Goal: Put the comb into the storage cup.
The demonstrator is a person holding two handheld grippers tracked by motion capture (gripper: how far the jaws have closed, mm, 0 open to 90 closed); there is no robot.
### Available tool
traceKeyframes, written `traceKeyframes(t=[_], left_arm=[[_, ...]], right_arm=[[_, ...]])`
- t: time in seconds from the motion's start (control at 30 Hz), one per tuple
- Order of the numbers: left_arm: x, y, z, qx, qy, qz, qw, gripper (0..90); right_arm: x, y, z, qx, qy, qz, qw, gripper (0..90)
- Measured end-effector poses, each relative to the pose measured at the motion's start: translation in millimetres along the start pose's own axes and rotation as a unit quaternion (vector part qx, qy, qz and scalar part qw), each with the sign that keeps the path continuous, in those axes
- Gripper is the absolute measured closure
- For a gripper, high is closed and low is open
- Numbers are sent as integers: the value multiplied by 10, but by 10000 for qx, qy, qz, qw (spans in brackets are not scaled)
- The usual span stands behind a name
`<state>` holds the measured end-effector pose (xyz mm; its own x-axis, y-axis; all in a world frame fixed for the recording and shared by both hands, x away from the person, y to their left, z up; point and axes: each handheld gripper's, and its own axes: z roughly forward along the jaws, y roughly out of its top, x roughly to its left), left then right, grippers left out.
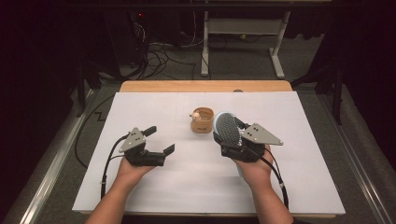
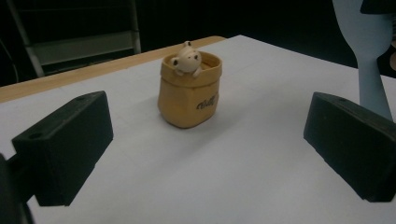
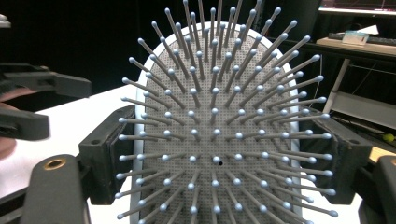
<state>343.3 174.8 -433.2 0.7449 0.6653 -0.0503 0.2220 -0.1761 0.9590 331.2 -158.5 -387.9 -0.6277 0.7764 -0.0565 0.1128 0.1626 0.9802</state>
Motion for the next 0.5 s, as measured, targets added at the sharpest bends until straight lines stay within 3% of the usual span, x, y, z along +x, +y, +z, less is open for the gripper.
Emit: traceKeyframes(t=[0.07,0.17,0.43,0.5], left_arm=[[-36,30,83,-12,26,41,10000,19],[-81,44,123,-111,5,-74,9999,9],[-166,36,57,20,-243,120,9996,0],[-186,38,45,123,-297,92,9994,0]], right_arm=[[-13,3,-23,-41,-29,-2,10000,208],[-25,-1,-37,-35,-64,-32,10000,208],[-10,-25,-30,-1,-78,-11,10000,207],[-3,-27,-29,7,-77,-13,10000,208]])
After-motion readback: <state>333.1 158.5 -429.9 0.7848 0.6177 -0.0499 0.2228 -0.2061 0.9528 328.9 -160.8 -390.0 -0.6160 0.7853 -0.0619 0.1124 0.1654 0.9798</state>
